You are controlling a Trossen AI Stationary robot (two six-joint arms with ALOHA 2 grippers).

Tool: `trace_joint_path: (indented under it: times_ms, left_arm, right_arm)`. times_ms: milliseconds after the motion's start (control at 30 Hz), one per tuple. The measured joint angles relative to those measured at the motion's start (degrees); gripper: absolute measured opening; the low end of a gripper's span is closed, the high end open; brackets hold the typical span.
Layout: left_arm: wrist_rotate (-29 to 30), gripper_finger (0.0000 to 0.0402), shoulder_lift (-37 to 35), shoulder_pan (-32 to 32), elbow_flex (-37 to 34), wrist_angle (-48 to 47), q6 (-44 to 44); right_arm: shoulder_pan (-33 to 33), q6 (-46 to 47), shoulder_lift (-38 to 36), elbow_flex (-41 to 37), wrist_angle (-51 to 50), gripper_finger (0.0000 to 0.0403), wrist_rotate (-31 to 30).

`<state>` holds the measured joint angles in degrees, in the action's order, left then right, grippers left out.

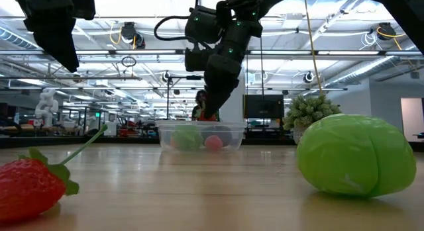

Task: Pick and placing Produce into tupperware
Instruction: Put the top red strawberry into the transparent container

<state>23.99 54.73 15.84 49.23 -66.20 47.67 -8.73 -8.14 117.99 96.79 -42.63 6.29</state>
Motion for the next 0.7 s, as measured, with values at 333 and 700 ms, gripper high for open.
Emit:
trace_joint_path:
  times_ms: [333,700]
  left_arm:
    - [0.0,0.0228,0.0,0.0,0.0,0.0,0.0]
    - [0.0,0.0228,0.0,0.0,0.0,0.0,0.1]
  right_arm:
    - [-0.1,1.5,0.0,0.0,-2.9,0.0157,0.0]
    - [-0.1,2.0,0.0,0.0,-4.1,0.0158,0.1]
